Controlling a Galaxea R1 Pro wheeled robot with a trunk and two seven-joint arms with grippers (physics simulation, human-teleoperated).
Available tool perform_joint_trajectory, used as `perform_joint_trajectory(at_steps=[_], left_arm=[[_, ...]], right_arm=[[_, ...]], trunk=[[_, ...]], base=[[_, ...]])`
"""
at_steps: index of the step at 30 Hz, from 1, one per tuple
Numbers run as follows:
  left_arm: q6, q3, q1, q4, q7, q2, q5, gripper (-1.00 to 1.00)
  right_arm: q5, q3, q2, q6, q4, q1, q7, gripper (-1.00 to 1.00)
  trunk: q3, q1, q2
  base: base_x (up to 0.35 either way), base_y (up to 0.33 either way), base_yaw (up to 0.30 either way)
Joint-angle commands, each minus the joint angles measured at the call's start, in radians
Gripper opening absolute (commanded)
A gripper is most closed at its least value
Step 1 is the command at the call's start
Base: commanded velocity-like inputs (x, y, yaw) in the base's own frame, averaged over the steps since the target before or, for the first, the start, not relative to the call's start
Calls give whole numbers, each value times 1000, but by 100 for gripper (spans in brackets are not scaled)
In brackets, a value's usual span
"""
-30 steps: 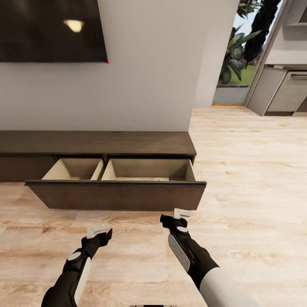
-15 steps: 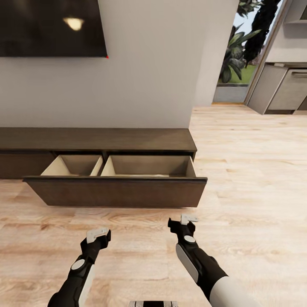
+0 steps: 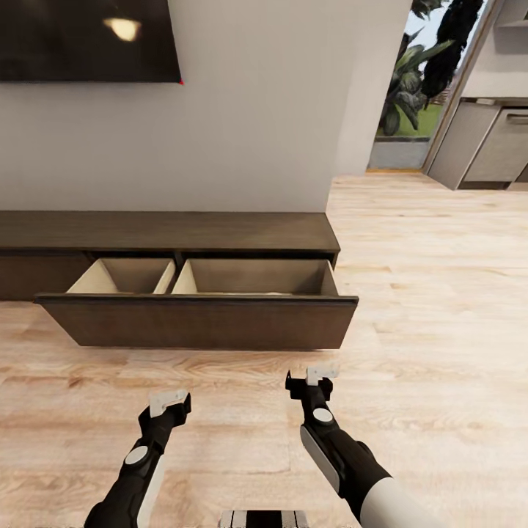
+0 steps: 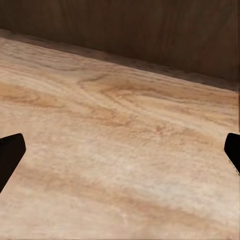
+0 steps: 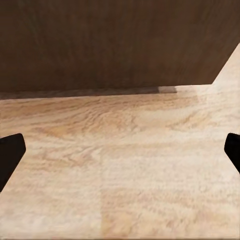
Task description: Place each of the two pumpkins and all three candles from the living room inside a cabinet in the living room (use any cabinet), then make sure every cabinet is closed, and position the cauldron so it is next to a table in the living room.
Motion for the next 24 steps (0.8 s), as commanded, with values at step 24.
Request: perform_joint_trajectory(at_steps=[24], left_arm=[[-40, -13, 0, -1, -2, -2, -2, 100]], right_arm=[[-19, -2, -87, -204, 110, 0, 303, 100]], trunk=[[-78, 9, -5]], base=[[0, 0, 0]])
